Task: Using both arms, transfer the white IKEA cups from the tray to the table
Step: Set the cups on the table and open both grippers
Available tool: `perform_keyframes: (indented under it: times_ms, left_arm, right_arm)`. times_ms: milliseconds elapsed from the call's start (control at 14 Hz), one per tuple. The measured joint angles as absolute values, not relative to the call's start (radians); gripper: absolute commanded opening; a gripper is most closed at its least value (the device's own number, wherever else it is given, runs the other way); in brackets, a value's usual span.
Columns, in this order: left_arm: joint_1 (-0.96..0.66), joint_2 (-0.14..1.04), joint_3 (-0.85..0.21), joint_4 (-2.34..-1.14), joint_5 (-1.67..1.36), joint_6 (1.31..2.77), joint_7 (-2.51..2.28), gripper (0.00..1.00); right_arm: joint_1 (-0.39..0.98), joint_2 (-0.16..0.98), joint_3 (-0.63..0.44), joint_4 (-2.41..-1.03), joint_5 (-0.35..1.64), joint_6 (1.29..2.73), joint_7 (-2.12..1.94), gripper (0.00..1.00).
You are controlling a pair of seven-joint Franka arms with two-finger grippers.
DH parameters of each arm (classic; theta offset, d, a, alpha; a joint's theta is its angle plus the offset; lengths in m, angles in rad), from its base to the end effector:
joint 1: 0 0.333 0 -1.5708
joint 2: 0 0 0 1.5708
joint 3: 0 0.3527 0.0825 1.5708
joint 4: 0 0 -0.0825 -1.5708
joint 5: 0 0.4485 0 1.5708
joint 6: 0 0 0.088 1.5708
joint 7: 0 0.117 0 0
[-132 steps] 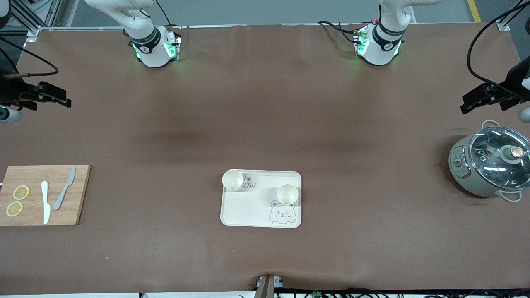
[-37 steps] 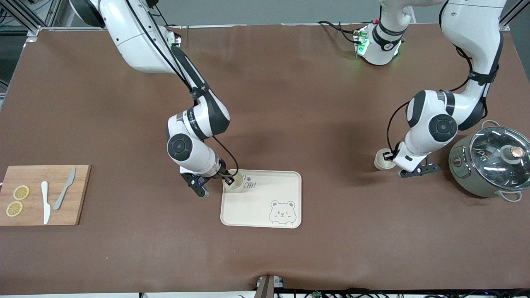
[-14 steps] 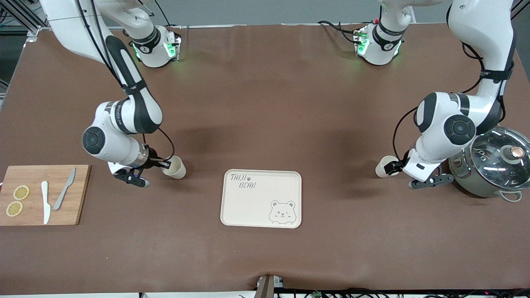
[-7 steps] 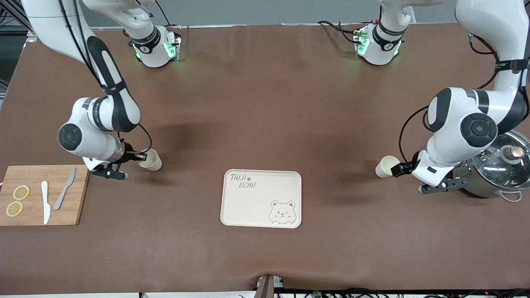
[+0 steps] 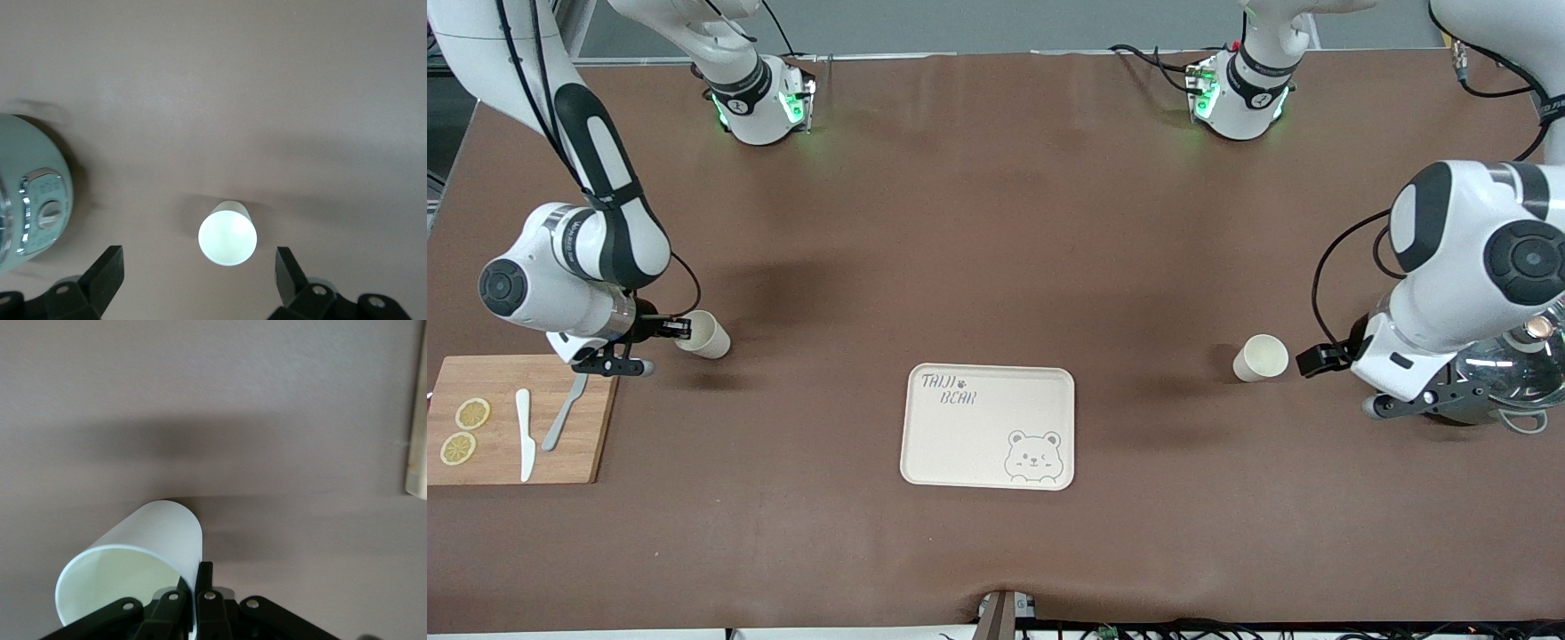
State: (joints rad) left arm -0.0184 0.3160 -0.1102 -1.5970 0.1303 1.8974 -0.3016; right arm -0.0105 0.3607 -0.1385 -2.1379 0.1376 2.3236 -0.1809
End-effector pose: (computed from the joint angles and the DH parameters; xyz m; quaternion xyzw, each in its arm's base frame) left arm 0.7207 -0.0743 0.4530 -0.9967 -0.0676 -0.0030 0.0448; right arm 0.5972 -0.0875 0.1959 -0.9957 0.0329 0.0798 0.0349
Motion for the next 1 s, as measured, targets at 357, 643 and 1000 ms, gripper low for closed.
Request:
perform_keyframes:
  times_ms: [357, 643, 1000]
  left_arm:
    - [-0.018, 0.244, -0.11, -1.542, 0.13, 1.787, -0.274, 1.0]
    - [-0.018, 0.169, -0.11, -1.54, 0.13, 1.711, -0.273, 1.0]
    - [-0.001, 0.085, -0.106, -1.539, 0.13, 1.636, -0.242, 1.0]
  right_arm:
    - [-0.022, 0.349, -0.138, -2.155, 0.133, 2.331, -0.188, 0.7]
    - [-0.023, 0.349, -0.138, -2.17, 0.129, 2.331, -0.188, 1.0]
    - [-0.024, 0.346, -0.138, -2.157, 0.129, 2.295, -0.188, 1.0]
